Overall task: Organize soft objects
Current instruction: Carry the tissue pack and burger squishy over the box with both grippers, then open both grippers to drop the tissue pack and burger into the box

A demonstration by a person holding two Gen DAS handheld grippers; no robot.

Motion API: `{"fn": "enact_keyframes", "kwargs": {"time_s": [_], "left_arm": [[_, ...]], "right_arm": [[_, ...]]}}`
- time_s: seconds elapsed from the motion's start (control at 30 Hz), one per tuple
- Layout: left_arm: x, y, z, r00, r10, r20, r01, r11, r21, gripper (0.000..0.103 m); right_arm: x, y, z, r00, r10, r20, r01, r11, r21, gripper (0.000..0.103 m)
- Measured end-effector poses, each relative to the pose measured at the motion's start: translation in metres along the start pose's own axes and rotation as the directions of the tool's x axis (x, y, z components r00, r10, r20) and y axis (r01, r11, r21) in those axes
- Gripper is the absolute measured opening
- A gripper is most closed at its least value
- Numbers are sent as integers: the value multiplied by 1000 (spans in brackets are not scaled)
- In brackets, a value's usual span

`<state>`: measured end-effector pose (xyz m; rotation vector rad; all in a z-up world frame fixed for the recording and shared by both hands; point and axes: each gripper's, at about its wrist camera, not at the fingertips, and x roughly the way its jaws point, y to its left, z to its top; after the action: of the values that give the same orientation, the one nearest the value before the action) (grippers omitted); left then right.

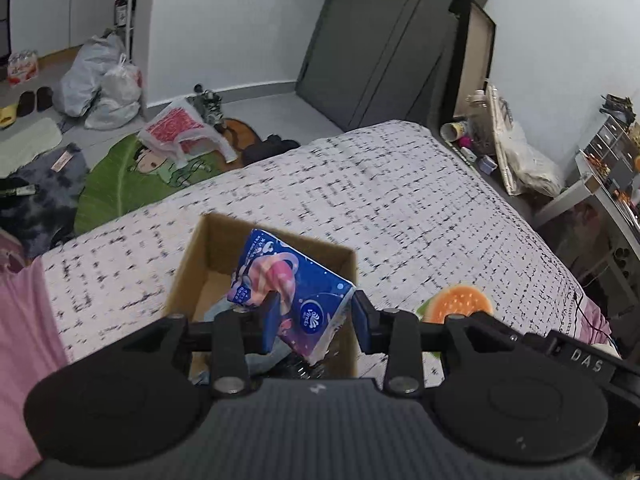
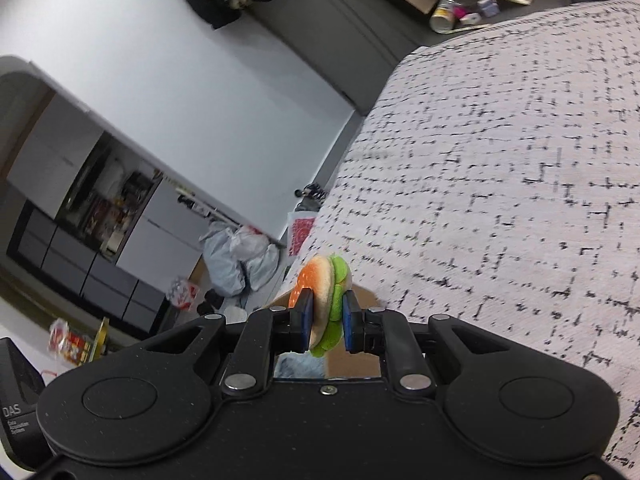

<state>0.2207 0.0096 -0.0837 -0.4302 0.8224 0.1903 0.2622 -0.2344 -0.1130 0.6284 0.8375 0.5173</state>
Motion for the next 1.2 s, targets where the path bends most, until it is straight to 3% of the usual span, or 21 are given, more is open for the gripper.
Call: {"fn": "enact_keyframes", "kwargs": {"time_s": [0.13,0.27,0.33,0.47,1.07,1.2], "left_arm": [[-1,18,-5,999,9,-38,-10,1000,-29,39],[1,30,-7,992,71,-102,-74,997,-35,43],[-1,33,-9,990,62,-125,-66,997,-26,45],[-11,34,-10,992,41,-121,-42,999,-5,55],[-21,71,15,993,53,-109,-65,992,-109,67],[-20,81,21,993,54,-108,-66,991,-119,72]], "right_arm": [[-1,15,-7,1000,10,-10,-10,999,-42,15],[1,27,-16,1000,18,-24,-20,997,-73,15],[0,32,-21,1000,11,-15,-12,997,-77,15],[3,47,-22,999,7,-32,-11,992,-122,15],[44,98,-14,986,-160,-53,144,961,-236,17],[63,102,-10,977,-202,-63,181,954,-241,26]]}}
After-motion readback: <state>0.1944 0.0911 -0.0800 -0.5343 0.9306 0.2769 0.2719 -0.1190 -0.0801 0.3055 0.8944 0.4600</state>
